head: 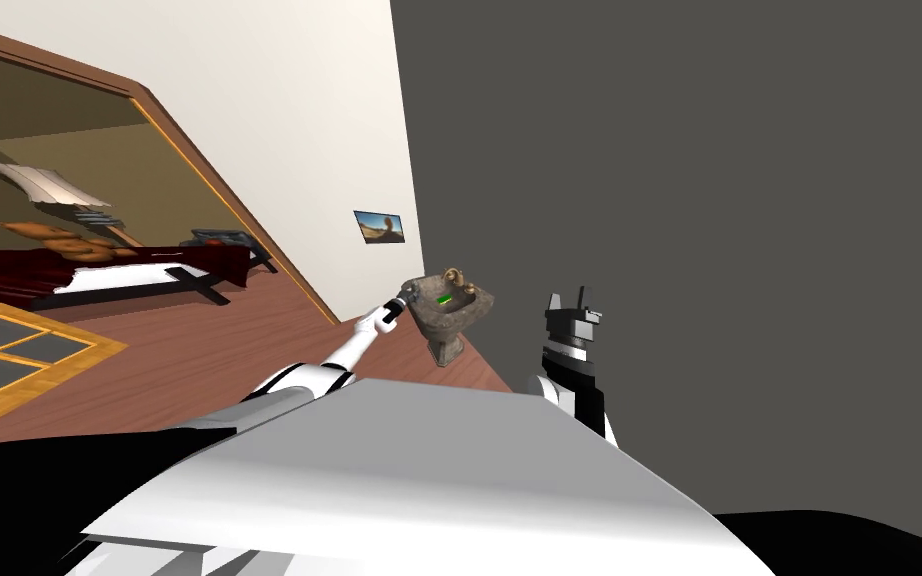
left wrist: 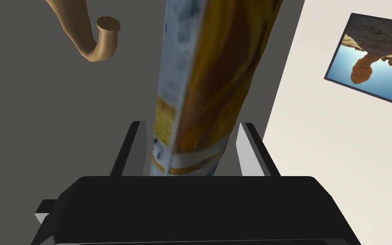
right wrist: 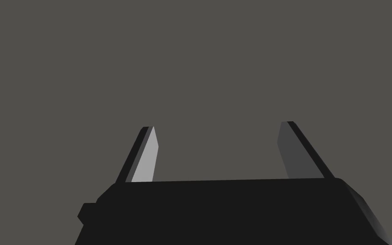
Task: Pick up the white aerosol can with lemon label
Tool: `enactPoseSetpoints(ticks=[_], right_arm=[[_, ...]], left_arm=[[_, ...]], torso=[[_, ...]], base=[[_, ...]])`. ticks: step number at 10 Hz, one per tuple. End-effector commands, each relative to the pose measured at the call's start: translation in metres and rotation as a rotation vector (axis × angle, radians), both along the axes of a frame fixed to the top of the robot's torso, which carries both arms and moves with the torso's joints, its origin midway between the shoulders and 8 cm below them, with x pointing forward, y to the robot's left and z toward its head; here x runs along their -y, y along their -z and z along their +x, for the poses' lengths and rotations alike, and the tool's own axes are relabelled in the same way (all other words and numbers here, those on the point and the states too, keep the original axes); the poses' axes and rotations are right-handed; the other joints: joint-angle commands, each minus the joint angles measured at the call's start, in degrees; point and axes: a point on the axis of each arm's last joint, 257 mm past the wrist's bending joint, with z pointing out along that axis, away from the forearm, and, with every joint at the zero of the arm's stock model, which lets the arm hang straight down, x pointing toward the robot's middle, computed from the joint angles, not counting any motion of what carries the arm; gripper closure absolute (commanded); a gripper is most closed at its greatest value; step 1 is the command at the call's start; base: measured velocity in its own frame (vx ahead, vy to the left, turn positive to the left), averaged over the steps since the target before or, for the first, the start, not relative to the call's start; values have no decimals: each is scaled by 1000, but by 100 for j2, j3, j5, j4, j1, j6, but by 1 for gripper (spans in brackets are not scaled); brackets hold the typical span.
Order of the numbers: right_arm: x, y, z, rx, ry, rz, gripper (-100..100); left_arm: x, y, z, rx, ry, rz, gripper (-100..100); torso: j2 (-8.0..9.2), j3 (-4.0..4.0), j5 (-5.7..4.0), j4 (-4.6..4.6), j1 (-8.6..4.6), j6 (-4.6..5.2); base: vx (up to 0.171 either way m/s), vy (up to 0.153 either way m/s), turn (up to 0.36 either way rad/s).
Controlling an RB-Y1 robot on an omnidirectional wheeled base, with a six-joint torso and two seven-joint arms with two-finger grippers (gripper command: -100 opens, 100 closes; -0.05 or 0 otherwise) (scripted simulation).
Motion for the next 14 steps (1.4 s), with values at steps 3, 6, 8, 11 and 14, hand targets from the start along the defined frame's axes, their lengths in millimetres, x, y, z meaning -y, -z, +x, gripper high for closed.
enactPoseSetpoints(ticks=[3, 6, 8, 11, 14], right_arm=[[0, 0, 0, 0, 0, 0, 0], [0, 0, 0, 0, 0, 0, 0], [0, 0, 0, 0, 0, 0, 0], [0, 0, 0, 0, 0, 0, 0], [0, 0, 0, 0, 0, 0, 0]], left_arm=[[28, 19, -1, -60, 4, 25, 100], [55, 19, -1, -68, 27, 51, 100], [54, 26, -2, -90, 3, 31, 100], [81, 29, -5, -94, 4, 63, 100], [108, 25, -10, -75, 22, 80, 100]], torso=[[-13, -11, 9, -8, 30, 5], [-40, -38, 23, -36, 48, -5], [-40, -47, 31, -54, 44, -4], [-58, -64, 41, -71, 65, -10], [-71, -76, 45, -82, 77, -22]], base=[[9, 63, 43], [15, 64, 42], [9, 31, -14], [15, 66, 40], [9, 58, 43]])
